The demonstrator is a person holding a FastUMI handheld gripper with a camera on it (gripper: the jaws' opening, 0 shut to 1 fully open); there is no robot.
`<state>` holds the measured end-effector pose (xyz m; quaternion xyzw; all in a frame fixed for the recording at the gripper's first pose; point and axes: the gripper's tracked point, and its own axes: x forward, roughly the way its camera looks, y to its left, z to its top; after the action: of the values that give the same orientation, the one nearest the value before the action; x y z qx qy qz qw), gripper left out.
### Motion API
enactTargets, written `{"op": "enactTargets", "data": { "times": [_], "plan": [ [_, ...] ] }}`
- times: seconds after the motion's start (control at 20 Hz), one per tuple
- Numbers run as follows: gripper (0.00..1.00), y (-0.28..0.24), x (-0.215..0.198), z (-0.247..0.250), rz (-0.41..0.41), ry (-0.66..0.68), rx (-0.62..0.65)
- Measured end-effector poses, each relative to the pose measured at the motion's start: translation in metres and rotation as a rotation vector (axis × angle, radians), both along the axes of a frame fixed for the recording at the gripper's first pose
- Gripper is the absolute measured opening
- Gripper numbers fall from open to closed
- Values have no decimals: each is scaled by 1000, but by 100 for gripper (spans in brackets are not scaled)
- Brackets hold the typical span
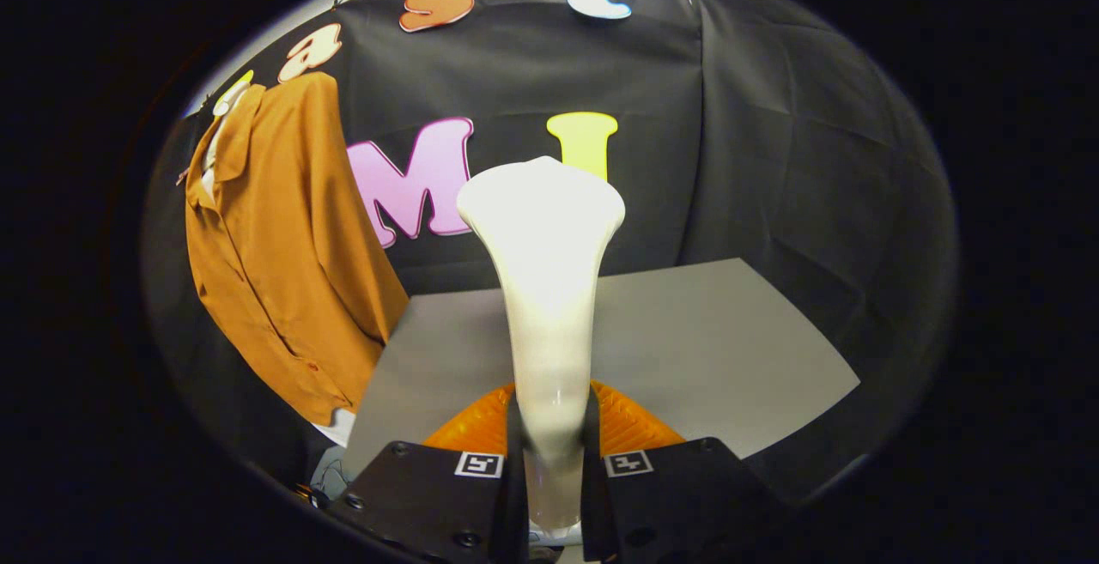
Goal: Iron the clothes twice with a garment steamer, once on the left side and once on the right side.
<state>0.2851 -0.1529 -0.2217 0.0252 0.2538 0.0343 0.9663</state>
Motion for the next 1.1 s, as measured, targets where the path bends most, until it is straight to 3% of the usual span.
{"op": "enactTargets", "data": {
  "times": [0.25,0.55,0.85,1.1],
  "plan": [
    [27,57,-38,35,36,-87,11],
    [28,147,-65,39,110,-117,14],
    [28,223,-58,37,142,-146,9],
    [28,259,-35,34,121,-178,-3]
  ]
}}
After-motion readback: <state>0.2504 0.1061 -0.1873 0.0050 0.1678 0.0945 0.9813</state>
